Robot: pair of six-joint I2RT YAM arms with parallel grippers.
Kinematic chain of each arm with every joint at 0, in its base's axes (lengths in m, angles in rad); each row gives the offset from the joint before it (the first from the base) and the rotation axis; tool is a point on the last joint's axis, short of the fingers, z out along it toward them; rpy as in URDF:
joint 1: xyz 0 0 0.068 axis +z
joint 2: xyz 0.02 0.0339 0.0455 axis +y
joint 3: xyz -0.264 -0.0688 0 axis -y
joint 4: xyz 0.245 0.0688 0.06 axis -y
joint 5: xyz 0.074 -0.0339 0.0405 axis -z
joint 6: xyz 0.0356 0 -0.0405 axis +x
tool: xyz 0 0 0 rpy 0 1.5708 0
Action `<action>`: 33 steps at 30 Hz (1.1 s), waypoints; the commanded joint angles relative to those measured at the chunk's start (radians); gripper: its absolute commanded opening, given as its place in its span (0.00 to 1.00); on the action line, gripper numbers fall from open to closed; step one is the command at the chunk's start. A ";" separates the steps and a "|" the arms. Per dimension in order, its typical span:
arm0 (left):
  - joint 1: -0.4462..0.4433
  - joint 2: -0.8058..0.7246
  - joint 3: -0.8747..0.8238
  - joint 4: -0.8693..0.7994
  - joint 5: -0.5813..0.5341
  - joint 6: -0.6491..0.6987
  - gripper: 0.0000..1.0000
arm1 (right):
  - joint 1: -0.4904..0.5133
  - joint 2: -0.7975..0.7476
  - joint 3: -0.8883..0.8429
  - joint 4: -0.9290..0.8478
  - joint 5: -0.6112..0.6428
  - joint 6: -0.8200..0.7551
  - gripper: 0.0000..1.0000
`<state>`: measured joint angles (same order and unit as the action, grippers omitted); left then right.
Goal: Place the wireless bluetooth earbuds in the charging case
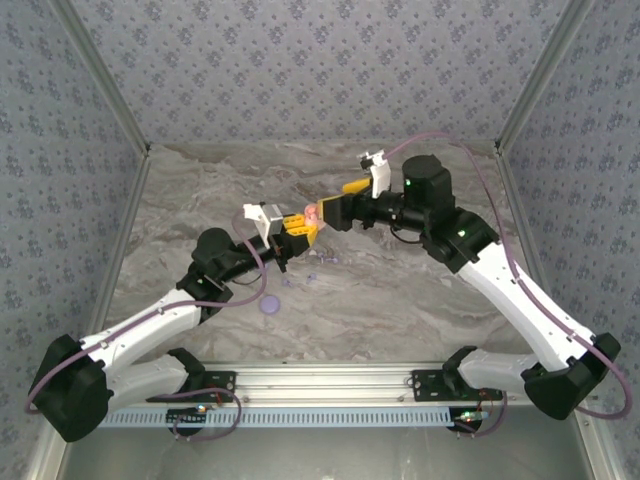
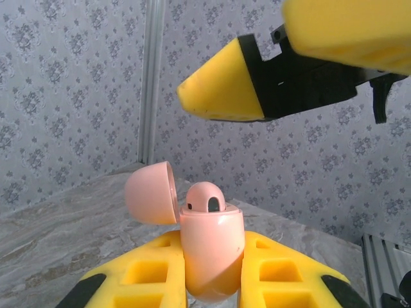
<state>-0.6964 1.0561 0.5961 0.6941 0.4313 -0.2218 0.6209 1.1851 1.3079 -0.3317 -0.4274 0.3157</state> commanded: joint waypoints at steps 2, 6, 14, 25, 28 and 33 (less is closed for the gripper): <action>-0.008 -0.005 0.047 0.061 0.038 -0.012 0.00 | -0.015 0.027 -0.043 0.022 -0.169 0.037 1.00; -0.008 -0.001 0.053 0.058 0.041 -0.014 0.00 | -0.003 0.070 -0.045 0.071 -0.241 0.063 1.00; -0.013 0.008 0.061 0.038 0.040 -0.008 0.00 | 0.010 0.084 -0.034 0.121 -0.304 0.058 1.00; -0.020 0.022 0.072 0.004 0.031 0.002 0.00 | 0.010 0.000 -0.082 0.144 -0.309 0.036 1.00; -0.019 0.022 0.072 0.000 0.025 0.006 0.00 | 0.009 -0.016 -0.092 0.114 -0.299 0.027 1.00; -0.020 0.022 0.074 -0.004 0.023 0.007 0.00 | 0.007 -0.029 -0.098 0.067 -0.264 0.002 1.00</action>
<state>-0.7155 1.0763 0.6315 0.6830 0.4603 -0.2256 0.6243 1.1801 1.2137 -0.2230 -0.6960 0.3473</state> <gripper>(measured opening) 0.171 0.998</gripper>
